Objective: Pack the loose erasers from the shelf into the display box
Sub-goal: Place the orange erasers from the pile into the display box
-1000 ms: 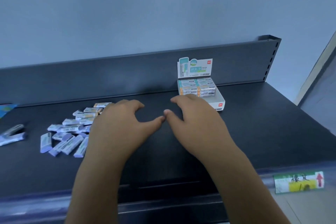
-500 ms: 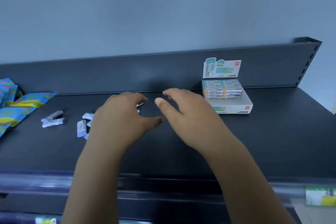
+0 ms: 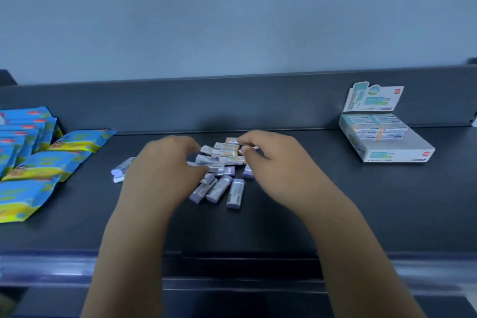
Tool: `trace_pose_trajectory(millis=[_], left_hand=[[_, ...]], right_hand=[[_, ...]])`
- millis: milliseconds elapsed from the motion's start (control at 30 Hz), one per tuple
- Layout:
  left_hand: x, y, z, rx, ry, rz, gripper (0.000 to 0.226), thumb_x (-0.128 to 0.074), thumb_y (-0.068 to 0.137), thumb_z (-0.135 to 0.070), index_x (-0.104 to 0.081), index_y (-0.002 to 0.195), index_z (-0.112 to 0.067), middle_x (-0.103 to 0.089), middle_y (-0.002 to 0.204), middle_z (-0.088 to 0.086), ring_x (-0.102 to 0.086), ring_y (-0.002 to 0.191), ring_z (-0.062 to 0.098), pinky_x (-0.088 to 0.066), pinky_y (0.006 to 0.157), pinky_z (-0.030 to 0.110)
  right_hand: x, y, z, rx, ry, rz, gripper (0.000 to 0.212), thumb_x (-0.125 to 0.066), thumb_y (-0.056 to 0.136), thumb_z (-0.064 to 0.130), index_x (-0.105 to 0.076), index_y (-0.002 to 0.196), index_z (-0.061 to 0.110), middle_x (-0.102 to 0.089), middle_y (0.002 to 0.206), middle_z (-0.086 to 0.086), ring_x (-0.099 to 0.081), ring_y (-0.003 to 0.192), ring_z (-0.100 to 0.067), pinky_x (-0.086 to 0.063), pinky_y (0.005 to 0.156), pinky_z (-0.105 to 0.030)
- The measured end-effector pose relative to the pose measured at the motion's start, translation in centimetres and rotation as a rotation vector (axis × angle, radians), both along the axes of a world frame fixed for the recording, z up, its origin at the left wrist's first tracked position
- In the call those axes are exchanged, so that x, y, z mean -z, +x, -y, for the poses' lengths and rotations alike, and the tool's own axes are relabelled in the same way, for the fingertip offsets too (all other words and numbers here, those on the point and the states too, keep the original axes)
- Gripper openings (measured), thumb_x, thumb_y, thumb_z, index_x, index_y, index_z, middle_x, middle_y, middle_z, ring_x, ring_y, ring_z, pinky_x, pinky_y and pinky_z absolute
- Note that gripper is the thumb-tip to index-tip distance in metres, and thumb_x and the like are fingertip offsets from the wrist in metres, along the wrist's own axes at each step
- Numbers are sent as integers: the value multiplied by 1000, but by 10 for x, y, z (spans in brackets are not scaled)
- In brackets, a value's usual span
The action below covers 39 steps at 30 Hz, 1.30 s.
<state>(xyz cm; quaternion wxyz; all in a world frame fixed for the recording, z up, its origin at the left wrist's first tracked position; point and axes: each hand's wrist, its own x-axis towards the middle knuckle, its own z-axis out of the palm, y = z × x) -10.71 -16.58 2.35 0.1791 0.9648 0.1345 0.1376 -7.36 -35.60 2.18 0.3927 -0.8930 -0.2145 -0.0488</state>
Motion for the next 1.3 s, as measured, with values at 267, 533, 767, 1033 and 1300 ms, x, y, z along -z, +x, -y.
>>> trace_pose_trajectory(millis=[267, 533, 767, 1033, 1300], left_hand=[[14, 12, -38, 152, -21, -31, 28, -71, 85, -36, -68, 113, -34, -66, 118, -10, -59, 109, 17, -51, 91, 37], [-6, 46, -34, 374, 113, -10, 48, -52, 84, -3, -67, 121, -28, -64, 122, -1, -57, 115, 24, -51, 92, 42], [-10, 62, -11, 549, 201, -186, 52, -51, 87, 4, -65, 127, -25, -64, 125, 6, -61, 111, 28, -47, 79, 32], [12, 86, -13, 465, 171, -49, 14, -69, 87, -31, -67, 86, -17, -63, 81, 2, -63, 80, 29, -45, 64, 33], [17, 89, -8, 566, 76, -87, 22, -71, 82, -23, -70, 104, -22, -66, 101, 1, -64, 90, 25, -58, 80, 40]], right_hand=[[26, 19, -56, 132, -420, 4, 27, -48, 85, 7, -66, 103, 16, -61, 109, -3, -59, 102, -29, -54, 85, -45], [19, 26, -69, 209, -563, 31, 23, -60, 83, 13, -71, 104, 19, -59, 106, -3, -60, 96, -27, -56, 81, -42], [12, 21, -73, 268, -598, -85, 10, -66, 78, 30, -63, 78, 20, -56, 82, 2, -55, 82, -26, -49, 76, -35], [12, 11, -70, 533, -280, -92, 23, -64, 80, 24, -57, 101, 31, -61, 91, 10, -52, 87, -22, -40, 91, -40], [8, 10, -62, 653, 105, -186, 21, -66, 68, 17, -71, 86, 27, -71, 80, 6, -69, 75, -24, -60, 72, -39]])
